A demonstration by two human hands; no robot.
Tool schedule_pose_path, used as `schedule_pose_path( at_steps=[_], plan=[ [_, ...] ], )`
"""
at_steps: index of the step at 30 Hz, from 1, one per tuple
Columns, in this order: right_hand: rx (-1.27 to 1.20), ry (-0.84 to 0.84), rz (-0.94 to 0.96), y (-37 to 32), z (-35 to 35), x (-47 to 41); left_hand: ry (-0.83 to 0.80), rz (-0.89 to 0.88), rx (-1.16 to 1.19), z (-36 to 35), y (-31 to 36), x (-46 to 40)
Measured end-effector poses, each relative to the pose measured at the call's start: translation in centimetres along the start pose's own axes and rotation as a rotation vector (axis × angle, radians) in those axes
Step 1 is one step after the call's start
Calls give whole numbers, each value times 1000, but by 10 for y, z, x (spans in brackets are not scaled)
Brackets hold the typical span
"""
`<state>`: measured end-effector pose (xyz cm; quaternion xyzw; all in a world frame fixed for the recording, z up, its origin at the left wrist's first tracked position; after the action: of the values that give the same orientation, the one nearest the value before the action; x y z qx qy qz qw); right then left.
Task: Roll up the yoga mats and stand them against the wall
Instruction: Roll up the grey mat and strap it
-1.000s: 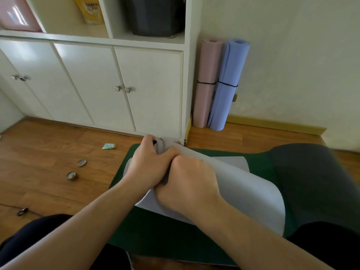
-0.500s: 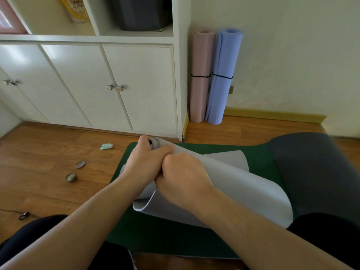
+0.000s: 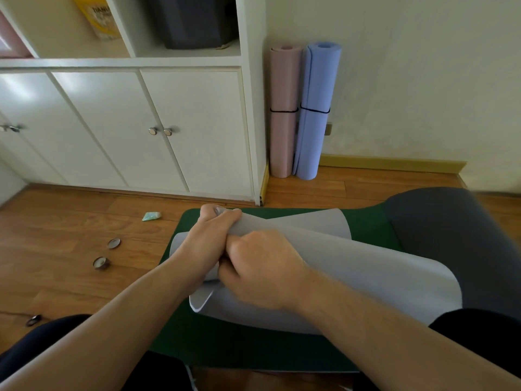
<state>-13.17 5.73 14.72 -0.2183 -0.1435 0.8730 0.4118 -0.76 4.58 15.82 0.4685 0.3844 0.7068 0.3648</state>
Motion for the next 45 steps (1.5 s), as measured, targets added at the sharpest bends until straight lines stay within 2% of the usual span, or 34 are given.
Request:
schedule_pose_path(
  at_steps=[5,10,12,14,16,17,19,22,23,28,31,35,39,42,43,45],
  plan=[
    [16,-8,45,1,-4,4,-33,9,-30,1,-3,1],
    [34,-132,-15,-4,4,2,-70,-4,-83,4,-4,-3],
    [-122,-184,-103,1,19,0,-59,-41,-109,5,-1,-5],
    [-333,-98,-239,19,43,-5,-57,-77,-133,10,2,-7],
    [-338,58,-337,53,68,-7,-76,-108,-141,17,7,-6],
    [-294,67,-360,71,80,-6,-77,-122,-134,22,9,-5],
    [-205,-84,-391,105,92,-2,-70,-141,-102,34,12,-5],
    [-150,-399,-461,127,89,7,-52,-149,-83,49,13,-5],
    [-109,-440,-435,130,82,9,-46,-138,-82,51,11,-6],
    [45,-282,-379,124,46,13,4,-70,-10,50,4,-5],
    [82,-231,-349,116,40,14,51,-32,64,52,3,-5],
    [271,-104,-241,106,38,16,92,9,128,58,0,-11],
    [335,-23,-160,101,32,18,75,55,130,63,-3,-13],
    [355,-54,-144,92,28,17,84,27,-40,71,-4,-20],
    [380,-82,-141,89,26,16,121,-55,-206,75,-5,-26],
    [420,-155,-132,79,20,14,212,-332,-673,80,-3,-28]
  ],
)
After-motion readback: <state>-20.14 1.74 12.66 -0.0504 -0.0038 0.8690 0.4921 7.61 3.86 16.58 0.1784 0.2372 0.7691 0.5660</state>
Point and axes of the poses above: each hand's wrist, its own x-axis away from the middle knuckle, its own z-axis out of the back of the hand, y = z × x, the point moved 1 cm from there along -x, towards the middle knuckle, and after that the axes turned 8 degrees about y, right-handed, at the moved point
